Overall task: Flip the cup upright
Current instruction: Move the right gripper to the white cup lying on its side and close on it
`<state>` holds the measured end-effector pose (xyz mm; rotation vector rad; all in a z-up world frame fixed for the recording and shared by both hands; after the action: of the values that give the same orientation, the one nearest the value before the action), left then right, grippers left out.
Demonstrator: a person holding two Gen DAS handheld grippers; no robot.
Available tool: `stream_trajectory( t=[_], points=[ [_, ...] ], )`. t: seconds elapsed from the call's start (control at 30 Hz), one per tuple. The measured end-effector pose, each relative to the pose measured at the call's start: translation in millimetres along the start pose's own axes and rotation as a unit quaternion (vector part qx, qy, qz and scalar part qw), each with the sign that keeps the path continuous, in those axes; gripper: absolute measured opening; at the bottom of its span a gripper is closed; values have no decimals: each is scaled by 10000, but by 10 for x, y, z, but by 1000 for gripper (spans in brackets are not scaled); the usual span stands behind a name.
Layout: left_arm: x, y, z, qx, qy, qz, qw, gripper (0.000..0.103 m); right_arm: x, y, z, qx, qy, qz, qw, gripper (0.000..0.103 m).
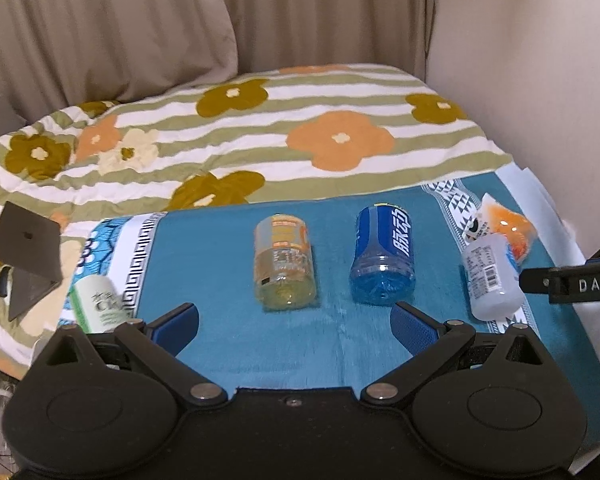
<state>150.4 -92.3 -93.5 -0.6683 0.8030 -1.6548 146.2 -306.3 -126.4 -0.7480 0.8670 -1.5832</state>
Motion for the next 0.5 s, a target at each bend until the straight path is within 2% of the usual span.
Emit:
stream_trajectory(
  t=[0.5],
  points=[
    [-190, 749, 201, -649, 80, -352, 9972, 103, -173, 746, 77, -729, 349, -158, 9966, 103]
  ],
)
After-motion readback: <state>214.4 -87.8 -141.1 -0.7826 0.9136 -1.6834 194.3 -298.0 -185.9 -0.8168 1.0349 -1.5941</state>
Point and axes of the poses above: each gripper's, at about its wrist camera, not at the fingertips, and y roughly the way its jaws point, x to its right, z to its top, the point moved 7 cm from there along y, roughly the way its jaws point, and after that the axes turned 8 degrees about -z, right-handed, at the moved point
